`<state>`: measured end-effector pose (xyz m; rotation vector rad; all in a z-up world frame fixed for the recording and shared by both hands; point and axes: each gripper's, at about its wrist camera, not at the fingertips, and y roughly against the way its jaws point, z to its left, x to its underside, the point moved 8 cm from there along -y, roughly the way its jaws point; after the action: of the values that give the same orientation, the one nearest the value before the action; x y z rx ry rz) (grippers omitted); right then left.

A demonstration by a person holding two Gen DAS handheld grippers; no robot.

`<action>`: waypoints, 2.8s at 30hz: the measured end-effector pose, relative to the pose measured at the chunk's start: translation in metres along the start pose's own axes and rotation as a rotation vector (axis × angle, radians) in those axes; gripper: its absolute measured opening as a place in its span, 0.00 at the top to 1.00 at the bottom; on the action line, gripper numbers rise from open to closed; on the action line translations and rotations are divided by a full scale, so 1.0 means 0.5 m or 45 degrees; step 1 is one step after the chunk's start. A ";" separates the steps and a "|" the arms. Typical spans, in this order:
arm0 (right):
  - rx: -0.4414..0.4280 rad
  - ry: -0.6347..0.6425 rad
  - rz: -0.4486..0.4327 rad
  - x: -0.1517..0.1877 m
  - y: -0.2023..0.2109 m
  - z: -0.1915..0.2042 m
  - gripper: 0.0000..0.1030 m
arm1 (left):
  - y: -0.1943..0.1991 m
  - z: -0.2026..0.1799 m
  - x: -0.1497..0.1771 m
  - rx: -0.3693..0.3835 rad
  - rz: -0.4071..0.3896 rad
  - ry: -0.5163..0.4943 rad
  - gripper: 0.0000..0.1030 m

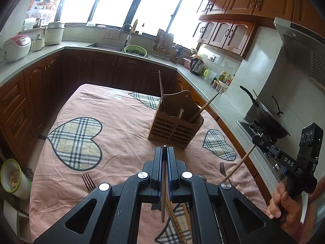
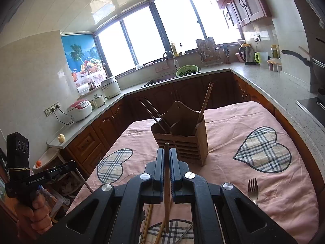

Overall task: Organize utensils
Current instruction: 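Lift both chopsticks and carry them over the wooden utensil holder, then lower both chopsticks into the holder and open both grippers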

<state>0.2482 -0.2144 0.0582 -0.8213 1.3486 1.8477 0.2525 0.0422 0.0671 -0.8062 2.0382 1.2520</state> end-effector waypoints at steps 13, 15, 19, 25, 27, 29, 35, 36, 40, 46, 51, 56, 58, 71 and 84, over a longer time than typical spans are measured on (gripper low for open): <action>0.004 -0.030 -0.055 -0.022 0.006 -0.015 0.96 | -0.011 0.000 -0.029 0.021 -0.036 -0.002 0.98; 0.006 -0.034 -0.072 -0.030 0.007 -0.018 0.96 | -0.013 0.001 -0.038 0.022 -0.046 -0.006 0.98; 0.008 -0.042 -0.114 -0.052 0.010 -0.022 0.96 | -0.017 0.000 -0.064 0.027 -0.077 -0.009 0.98; 0.018 -0.048 -0.180 -0.098 0.007 -0.028 0.96 | -0.029 -0.005 -0.106 0.040 -0.136 -0.023 0.98; 0.022 -0.044 -0.208 -0.116 0.006 -0.030 0.96 | -0.034 -0.004 -0.126 0.042 -0.165 -0.024 0.98; 0.031 -0.041 -0.240 -0.137 0.004 -0.033 0.96 | -0.041 -0.005 -0.147 0.044 -0.195 -0.023 0.97; 0.055 -0.038 -0.339 -0.205 -0.005 -0.048 0.96 | -0.073 -0.010 -0.213 0.052 -0.283 -0.026 0.97; 0.060 -0.036 -0.355 -0.216 -0.007 -0.050 0.96 | -0.080 -0.012 -0.225 0.048 -0.298 -0.025 0.98; 0.083 -0.032 -0.395 -0.258 -0.027 -0.061 0.96 | -0.112 -0.020 -0.269 0.036 -0.363 -0.033 0.97; 0.116 -0.041 -0.448 -0.308 -0.068 -0.080 0.96 | -0.193 -0.027 -0.305 0.020 -0.400 -0.029 0.97; 0.138 -0.053 -0.472 -0.325 -0.107 -0.097 0.96 | -0.278 -0.027 -0.313 -0.005 -0.390 -0.020 0.97; 0.175 -0.055 -0.466 -0.314 -0.146 -0.116 0.96 | -0.365 -0.017 -0.308 -0.030 -0.361 0.005 0.97; 0.184 -0.066 -0.448 -0.299 -0.165 -0.127 0.96 | -0.400 -0.012 -0.301 -0.043 -0.346 0.023 0.97; 0.192 -0.148 -0.279 -0.199 -0.276 -0.178 0.95 | -0.584 -0.021 -0.281 -0.084 -0.169 0.003 0.97; 0.190 -0.156 -0.227 -0.185 -0.294 -0.180 0.95 | -0.592 0.015 -0.296 -0.077 -0.142 0.011 0.97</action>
<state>0.4289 -0.2846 0.0337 -0.7147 1.2763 1.6124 0.5705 -0.0328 0.0155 -0.9417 1.9423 1.2548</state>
